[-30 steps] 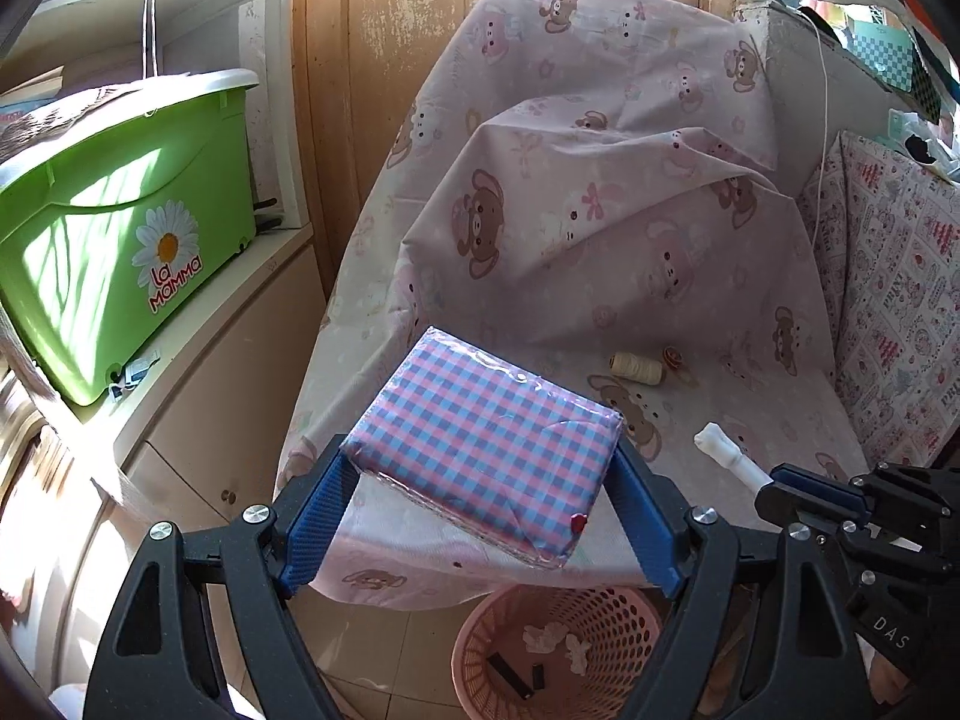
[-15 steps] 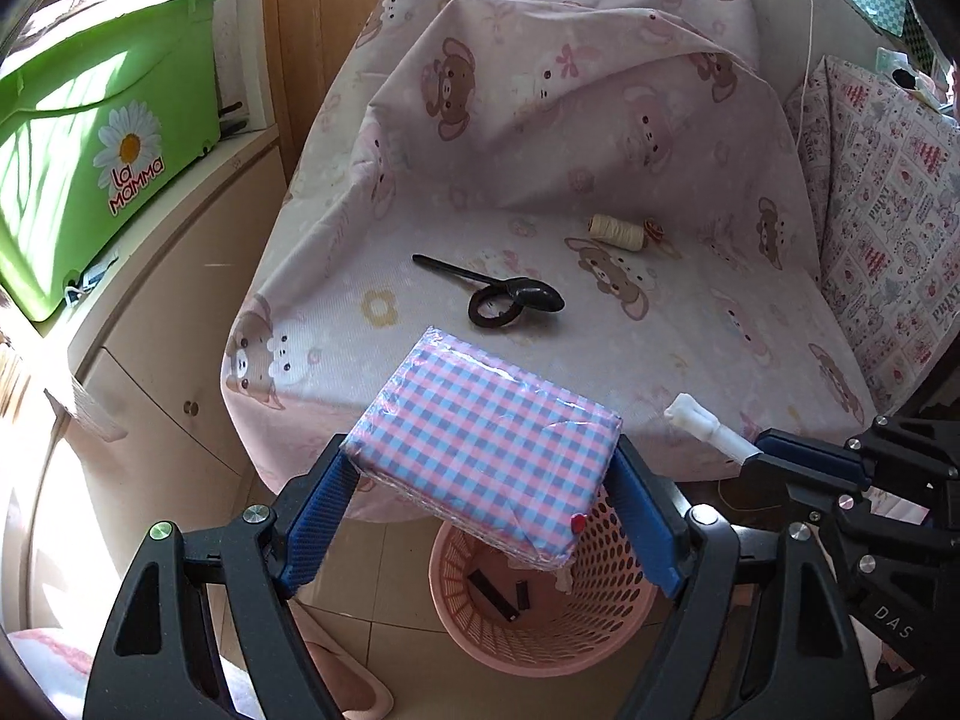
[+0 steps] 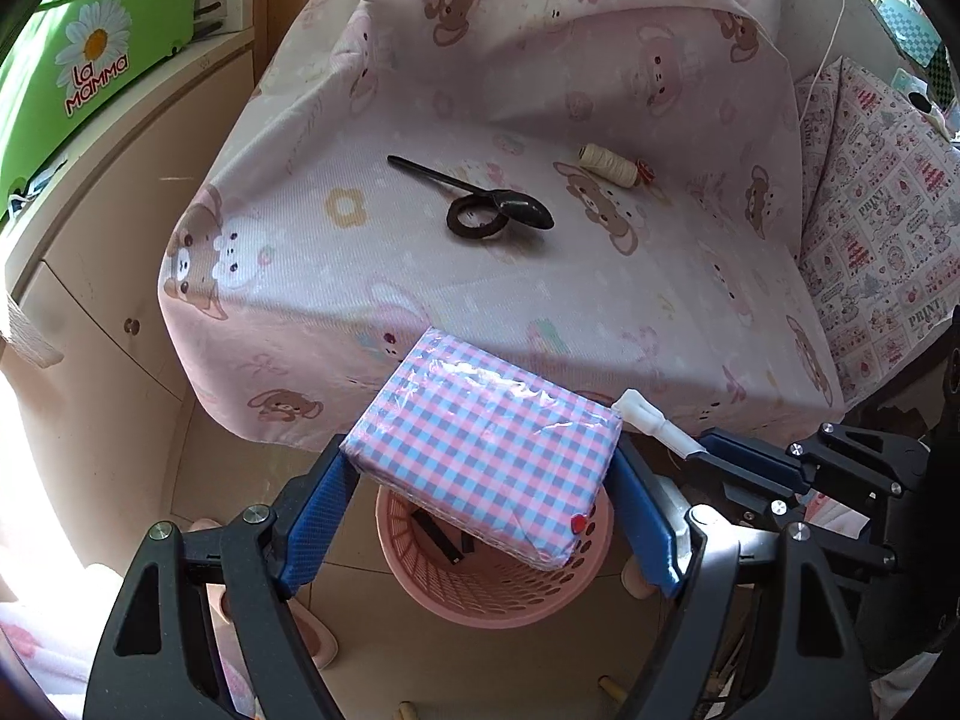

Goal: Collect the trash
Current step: 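Carry the pack and white tube down over the pink basket with both grippers, then open both grippers to drop the pack and tube into the basket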

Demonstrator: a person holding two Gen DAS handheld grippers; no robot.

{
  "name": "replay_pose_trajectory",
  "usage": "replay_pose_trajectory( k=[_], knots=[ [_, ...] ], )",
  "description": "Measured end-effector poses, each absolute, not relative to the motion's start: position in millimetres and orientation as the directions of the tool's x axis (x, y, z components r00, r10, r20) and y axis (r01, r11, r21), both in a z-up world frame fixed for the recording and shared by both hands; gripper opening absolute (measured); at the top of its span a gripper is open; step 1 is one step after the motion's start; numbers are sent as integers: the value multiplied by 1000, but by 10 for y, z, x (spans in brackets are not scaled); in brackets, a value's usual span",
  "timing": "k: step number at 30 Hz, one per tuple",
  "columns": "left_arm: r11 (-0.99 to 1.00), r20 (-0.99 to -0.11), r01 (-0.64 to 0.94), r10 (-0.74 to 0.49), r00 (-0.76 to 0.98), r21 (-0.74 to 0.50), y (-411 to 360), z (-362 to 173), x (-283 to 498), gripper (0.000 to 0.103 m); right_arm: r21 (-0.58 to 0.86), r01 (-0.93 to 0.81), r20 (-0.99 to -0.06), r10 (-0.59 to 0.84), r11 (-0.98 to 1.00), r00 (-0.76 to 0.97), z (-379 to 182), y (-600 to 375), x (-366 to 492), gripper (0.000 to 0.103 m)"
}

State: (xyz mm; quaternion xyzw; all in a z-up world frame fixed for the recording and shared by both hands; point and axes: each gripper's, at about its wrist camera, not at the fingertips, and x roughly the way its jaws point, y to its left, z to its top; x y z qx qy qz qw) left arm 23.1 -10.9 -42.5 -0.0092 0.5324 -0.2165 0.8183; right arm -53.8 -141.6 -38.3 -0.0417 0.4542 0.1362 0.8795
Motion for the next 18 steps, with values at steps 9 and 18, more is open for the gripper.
replay_pose_trajectory(
  k=[9,18],
  knots=[
    [919,-930,310,-311,196,-243,-202,-902,285,81,16,-234,-872,128,972,472,-718,-1447,-452,11],
    [946,-977,257,-212,29,-198,-357,-1566,391,81,-60,-225,-934,25,973,356,-1226,-1386,-366,11]
  ],
)
